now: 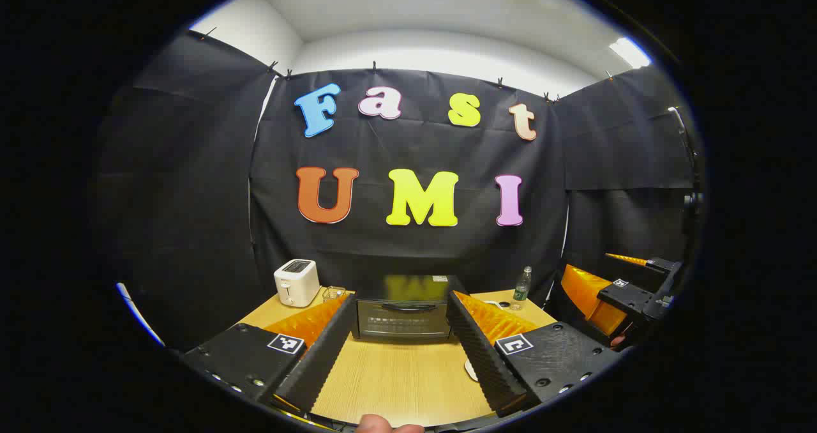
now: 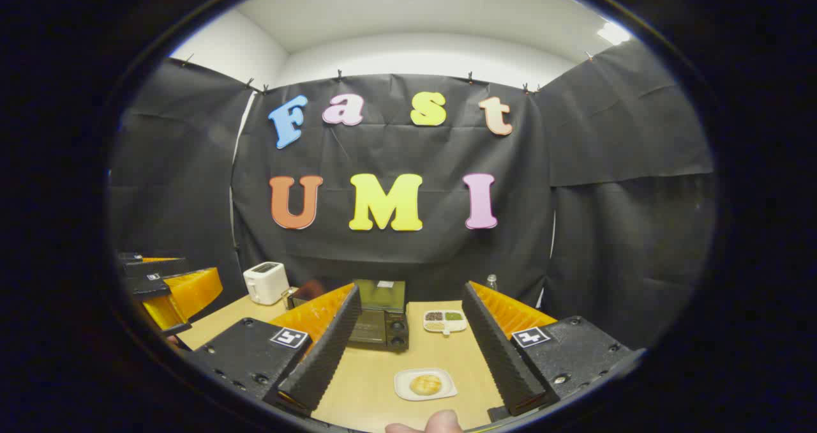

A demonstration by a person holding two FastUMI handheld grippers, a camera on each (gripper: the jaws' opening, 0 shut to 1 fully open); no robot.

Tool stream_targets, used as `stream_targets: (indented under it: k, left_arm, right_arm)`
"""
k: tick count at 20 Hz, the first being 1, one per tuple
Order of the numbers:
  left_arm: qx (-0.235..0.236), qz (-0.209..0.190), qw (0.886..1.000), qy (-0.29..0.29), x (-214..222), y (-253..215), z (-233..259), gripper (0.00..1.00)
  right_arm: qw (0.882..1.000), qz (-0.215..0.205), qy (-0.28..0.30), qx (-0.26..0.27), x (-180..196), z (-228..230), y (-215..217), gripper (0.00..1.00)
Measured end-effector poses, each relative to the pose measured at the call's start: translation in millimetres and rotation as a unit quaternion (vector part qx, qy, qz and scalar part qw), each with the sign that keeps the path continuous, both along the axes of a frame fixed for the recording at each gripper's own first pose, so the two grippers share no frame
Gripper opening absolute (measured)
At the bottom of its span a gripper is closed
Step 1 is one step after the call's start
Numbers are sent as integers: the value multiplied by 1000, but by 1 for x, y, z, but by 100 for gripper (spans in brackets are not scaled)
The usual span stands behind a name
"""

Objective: Open the electric oven with the left hand, put the food in, and close the electric oven.

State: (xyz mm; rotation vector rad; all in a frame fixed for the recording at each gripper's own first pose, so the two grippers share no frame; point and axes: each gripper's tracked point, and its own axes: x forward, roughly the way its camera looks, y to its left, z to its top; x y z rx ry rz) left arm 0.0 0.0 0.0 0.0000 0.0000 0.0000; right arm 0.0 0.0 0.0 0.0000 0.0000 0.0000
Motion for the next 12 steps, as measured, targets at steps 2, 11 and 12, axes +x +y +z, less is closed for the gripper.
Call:
stream_targets:
  k: [2,11,12]
  left_arm:
    - [0,0,1000,3,0,1,-2,93]
    - [2,-2,1000,13,5,5,-6,93]
    - [2,-2,1000,12,7,6,-7,93]
  right_arm:
    - [1000,-3,3,2,1,-3,-1,100]
    - [1000,-9,5,12,3,-4,-2,100]
    - [1000,-10,5,11,4,-2,-3,100]
